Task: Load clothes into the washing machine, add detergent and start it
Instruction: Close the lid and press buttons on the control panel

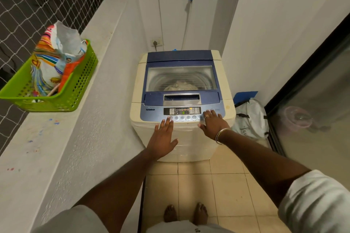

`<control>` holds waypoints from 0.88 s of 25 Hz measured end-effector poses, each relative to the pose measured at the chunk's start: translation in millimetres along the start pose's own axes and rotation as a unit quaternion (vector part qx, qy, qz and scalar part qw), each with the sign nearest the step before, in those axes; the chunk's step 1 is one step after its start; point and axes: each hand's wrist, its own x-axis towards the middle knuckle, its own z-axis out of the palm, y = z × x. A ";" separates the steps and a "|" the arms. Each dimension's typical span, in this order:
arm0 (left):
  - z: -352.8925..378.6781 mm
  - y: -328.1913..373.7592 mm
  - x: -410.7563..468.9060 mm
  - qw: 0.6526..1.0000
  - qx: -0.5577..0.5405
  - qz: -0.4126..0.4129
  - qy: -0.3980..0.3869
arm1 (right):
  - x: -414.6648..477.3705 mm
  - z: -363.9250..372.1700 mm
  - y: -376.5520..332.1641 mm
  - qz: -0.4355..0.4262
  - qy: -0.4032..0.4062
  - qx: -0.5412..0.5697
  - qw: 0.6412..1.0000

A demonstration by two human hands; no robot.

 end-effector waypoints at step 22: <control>-21.9 12.3 -23.2 0.999 0.034 -0.002 0.003 | -42.2 5.6 -63.9 -0.035 0.019 0.024 0.999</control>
